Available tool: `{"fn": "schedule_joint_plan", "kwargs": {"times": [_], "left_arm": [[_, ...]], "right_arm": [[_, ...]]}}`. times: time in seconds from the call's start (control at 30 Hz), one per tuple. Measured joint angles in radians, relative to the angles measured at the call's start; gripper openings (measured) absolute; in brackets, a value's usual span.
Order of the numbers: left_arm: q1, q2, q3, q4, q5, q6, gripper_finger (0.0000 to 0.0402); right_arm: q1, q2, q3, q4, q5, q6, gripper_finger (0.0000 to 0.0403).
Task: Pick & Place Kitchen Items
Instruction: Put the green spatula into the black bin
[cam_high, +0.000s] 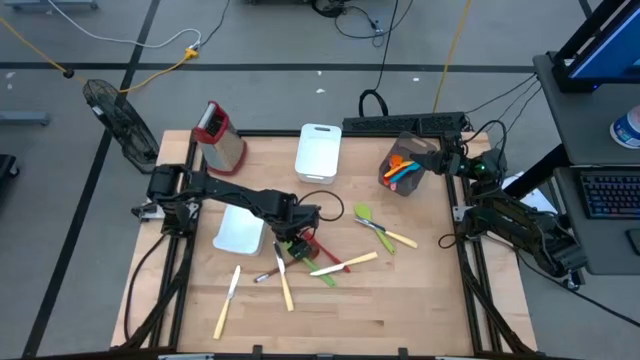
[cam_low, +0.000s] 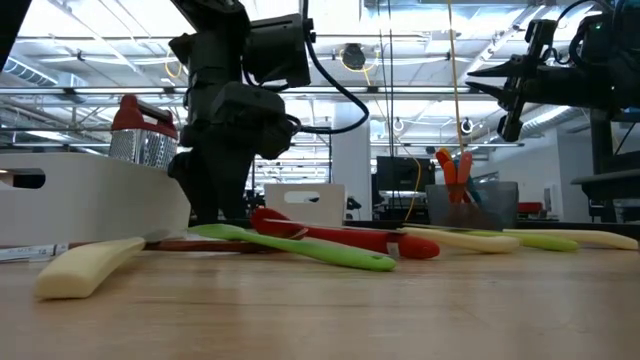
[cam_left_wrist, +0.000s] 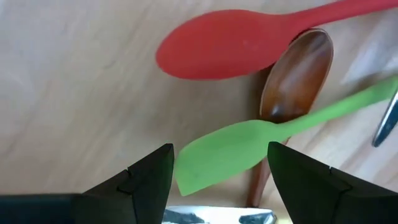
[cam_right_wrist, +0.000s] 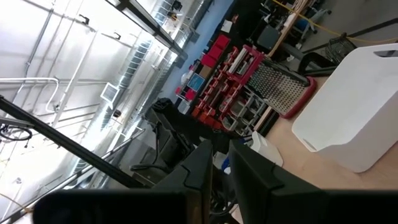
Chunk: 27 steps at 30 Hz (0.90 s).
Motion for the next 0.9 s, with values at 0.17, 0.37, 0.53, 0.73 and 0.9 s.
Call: {"fn": "schedule_joint_plan", "kwargs": {"times": [0.17,0.37,0.53,0.73,0.9], "left_arm": [[0.002,0.0,0.0,-0.001,-0.001,0.002,0.0266],[0.005,0.0,0.0,-0.001,-0.004,0.003,0.0254],[0.005,0.0,0.0,-0.002,-0.004,0.004,0.0201],[0.006,0.0,0.0,-0.002,-0.018,0.048,0.0164],[0.006,0.0,-0.011,0.0,-0.003,0.083,0.0161]], "right_arm": [[0.0,0.0,0.0,0.0,0.001,0.0,0.0049],[0.0,0.0,0.0,0.0,0.0,-0.003,0.0049],[0.0,0.0,0.0,0.0,0.0,-0.003,0.0049],[0.0,0.0,0.0,0.0,0.0,-0.001,0.0049],[0.0,0.0,0.0,0.0,0.0,-0.001,0.0049]]}}
